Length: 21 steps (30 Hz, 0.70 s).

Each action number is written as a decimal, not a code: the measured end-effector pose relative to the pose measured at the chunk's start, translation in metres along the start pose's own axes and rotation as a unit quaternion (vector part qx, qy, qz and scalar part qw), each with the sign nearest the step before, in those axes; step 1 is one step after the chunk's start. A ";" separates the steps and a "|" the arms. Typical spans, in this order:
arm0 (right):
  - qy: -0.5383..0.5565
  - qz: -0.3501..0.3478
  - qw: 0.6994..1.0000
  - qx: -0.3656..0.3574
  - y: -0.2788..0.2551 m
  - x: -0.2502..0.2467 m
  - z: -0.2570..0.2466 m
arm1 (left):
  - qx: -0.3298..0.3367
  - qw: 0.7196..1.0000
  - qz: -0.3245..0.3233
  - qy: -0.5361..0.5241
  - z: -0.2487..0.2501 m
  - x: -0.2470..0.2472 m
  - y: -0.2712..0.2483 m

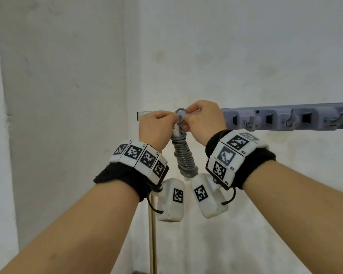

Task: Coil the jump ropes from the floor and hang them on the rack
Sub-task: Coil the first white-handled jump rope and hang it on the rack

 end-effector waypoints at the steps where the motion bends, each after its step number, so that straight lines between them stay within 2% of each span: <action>1: -0.023 -0.004 1.000 -0.006 0.002 0.003 0.002 | -0.002 1.000 -0.001 -0.001 -0.004 0.001 0.003; 3: -0.055 -0.005 0.998 -0.018 0.006 0.007 0.007 | -0.007 1.000 -0.006 -0.001 -0.012 0.003 0.008; 13: -0.058 -0.027 0.998 0.002 0.000 0.019 0.035 | -0.061 0.998 -0.033 0.000 -0.049 0.007 0.006; 21: -0.051 -0.007 0.999 -0.016 -0.022 0.012 0.039 | 0.014 0.998 -0.040 0.045 -0.044 0.003 -0.004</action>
Point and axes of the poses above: each hand's wrist, its own y-axis towards the middle knuckle, its own x-axis out of the palm, z = x × y, the point moved 6 cm from there along y, towards the middle knuckle
